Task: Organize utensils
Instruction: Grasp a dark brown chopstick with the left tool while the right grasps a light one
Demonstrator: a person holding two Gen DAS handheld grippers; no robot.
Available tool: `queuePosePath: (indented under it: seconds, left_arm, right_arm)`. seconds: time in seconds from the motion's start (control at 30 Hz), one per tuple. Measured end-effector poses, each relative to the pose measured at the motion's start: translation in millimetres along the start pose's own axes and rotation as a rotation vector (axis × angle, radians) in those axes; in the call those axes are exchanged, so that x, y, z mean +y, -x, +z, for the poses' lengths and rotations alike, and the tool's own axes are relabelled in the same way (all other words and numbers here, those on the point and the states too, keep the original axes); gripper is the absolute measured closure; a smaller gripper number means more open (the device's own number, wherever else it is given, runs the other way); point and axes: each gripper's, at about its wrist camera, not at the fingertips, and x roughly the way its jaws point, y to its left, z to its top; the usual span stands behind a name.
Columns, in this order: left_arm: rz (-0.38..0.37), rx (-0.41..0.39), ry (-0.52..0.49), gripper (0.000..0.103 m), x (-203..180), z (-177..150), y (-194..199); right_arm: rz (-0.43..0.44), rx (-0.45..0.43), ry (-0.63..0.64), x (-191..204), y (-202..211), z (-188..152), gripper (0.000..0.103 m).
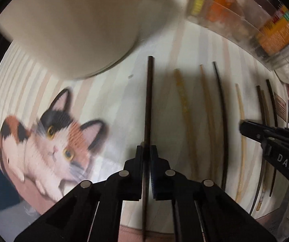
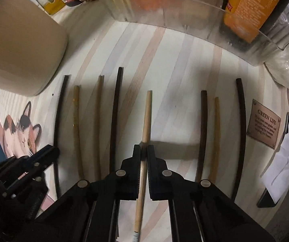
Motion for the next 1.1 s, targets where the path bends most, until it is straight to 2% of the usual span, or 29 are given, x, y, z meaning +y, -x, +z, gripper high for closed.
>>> queuePosePath:
  seconds: [0.13, 0.27, 0.43, 0.53, 0.67, 0.9, 0.93, 1.1]
  left_arm:
    - [-0.017, 0.038, 0.079, 0.099, 24.8, -31.4, 4.4]
    - [-0.072, 0.08, 0.15, 0.099, 39.2, -62.1, 7.9]
    - [-0.136, 0.103, 0.167, 0.095, 50.8, -63.8, 6.9]
    - [-0.182, 0.118, 0.19, 0.095, 70.2, -48.5, 4.2]
    - [-0.156, 0.11, 0.16, 0.095, 77.7, -22.9, 7.8]
    - [-0.069, 0.1, 0.104, 0.095, 47.3, -7.5, 5.0]
    - [-0.063, 0.1, 0.104, 0.095, 36.4, -3.0, 1.5]
    - [-0.046, 0.108, 0.121, 0.095, 31.2, 8.4, -4.0]
  right_arm:
    - [0.012, 0.052, 0.031, -2.1, -1.4, -22.1, 0.097]
    - [0.034, 0.101, 0.034, -12.2, -1.8, -46.0, 0.097]
    - [0.05, 0.165, 0.03, -21.0, -6.6, -44.0, 0.097]
    - [0.049, 0.18, 0.025, -22.1, -8.1, -29.2, 0.096]
    - [0.038, 0.188, 0.019, -20.7, -10.2, -19.1, 0.096]
    - [-0.016, 0.199, 0.047, 10.2, -13.7, -15.8, 0.096]
    - [-0.023, 0.203, 0.051, 13.9, -13.0, -15.4, 0.096]
    - [-0.042, 0.207, 0.074, 23.0, -13.0, -18.2, 0.096]
